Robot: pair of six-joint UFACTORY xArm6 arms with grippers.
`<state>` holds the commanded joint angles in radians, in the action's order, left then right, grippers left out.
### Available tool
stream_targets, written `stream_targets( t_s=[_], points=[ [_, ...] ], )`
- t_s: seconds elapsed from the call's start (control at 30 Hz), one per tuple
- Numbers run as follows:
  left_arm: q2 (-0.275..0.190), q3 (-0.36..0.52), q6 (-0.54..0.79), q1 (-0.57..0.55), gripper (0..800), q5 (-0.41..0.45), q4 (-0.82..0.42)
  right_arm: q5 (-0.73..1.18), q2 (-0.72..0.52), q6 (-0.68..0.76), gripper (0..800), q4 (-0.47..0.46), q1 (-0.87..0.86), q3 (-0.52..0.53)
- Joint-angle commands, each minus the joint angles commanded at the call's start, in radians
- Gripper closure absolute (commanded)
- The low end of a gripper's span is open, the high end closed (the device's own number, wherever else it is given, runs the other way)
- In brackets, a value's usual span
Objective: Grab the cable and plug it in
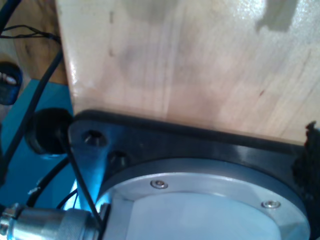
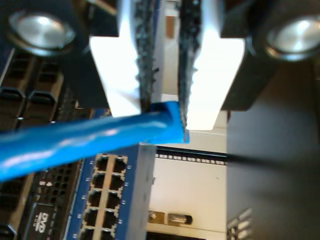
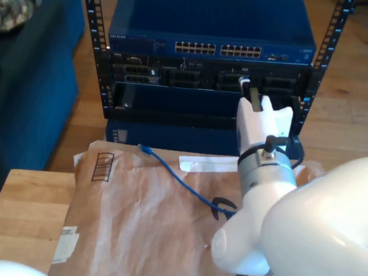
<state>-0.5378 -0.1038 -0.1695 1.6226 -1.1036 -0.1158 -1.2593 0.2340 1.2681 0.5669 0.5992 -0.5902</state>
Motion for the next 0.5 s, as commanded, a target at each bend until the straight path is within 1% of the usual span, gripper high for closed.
stream_targets(
  t_s=[0.1, 0.17, 0.2, 0.27, 0.37, 0.5],
  points=[
    [0.000, 0.000, 0.000, 0.000, 0, 0.000, 0.000, -0.006, 0.000, 0.003, 800, 0.002, 0.002, 0.037],
    [0.000, 0.000, 0.000, 0.000, 0, 0.000, 0.000, -0.044, 0.015, 0.006, 800, -0.002, 0.003, 0.037],
    [0.000, 0.000, 0.000, 0.000, 0, 0.000, 0.000, -0.077, 0.046, 0.006, 800, -0.003, -0.002, 0.025],
    [0.000, 0.000, 0.000, 0.000, 0, 0.000, 0.000, -0.126, 0.091, 0.006, 800, -0.008, -0.008, -0.038],
    [0.000, 0.000, 0.000, 0.000, 0, 0.000, 0.000, -0.109, 0.087, 0.006, 800, -0.026, -0.009, -0.046],
    [0.000, 0.000, 0.000, 0.000, 0, 0.000, 0.000, -0.103, 0.104, 0.015, 800, -0.018, -0.008, -0.103]
  ],
)
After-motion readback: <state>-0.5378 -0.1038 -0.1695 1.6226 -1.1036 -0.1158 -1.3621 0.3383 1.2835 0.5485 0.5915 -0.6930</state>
